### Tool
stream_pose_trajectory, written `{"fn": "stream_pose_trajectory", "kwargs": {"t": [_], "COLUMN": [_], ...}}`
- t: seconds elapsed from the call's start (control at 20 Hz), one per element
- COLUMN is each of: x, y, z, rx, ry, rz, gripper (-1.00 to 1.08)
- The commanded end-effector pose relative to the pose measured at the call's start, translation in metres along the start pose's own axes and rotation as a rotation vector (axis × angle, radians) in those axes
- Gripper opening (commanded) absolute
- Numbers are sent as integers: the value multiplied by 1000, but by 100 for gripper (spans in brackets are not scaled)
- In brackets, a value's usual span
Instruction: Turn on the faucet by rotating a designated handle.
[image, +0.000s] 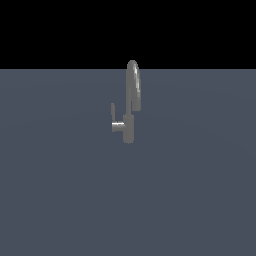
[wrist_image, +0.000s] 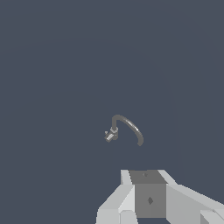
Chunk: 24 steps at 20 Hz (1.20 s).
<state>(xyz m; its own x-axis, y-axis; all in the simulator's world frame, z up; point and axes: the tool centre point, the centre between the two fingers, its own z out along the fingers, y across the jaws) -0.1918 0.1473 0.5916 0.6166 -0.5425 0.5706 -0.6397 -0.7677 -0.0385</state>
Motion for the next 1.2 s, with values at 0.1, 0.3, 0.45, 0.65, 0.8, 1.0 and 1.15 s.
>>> {"fn": "stream_pose_trajectory", "kwargs": {"t": [0.1,0.3,0.45,0.65,0.8,1.0,1.15], "x": [-5,-10,-12,-15,-17,-19,-20], "y": [-35,-66,-87,-110,-124,-136,-138], "z": [16,42,68,112,152,212,261], "rx": [-37,-74,-104,-147,-182,-232,-273], "ry": [70,122,155,191,212,230,238], "rz": [77,139,184,243,286,346,392], "gripper": [-100,-100,-100,-100,-100,-100,-100]}}
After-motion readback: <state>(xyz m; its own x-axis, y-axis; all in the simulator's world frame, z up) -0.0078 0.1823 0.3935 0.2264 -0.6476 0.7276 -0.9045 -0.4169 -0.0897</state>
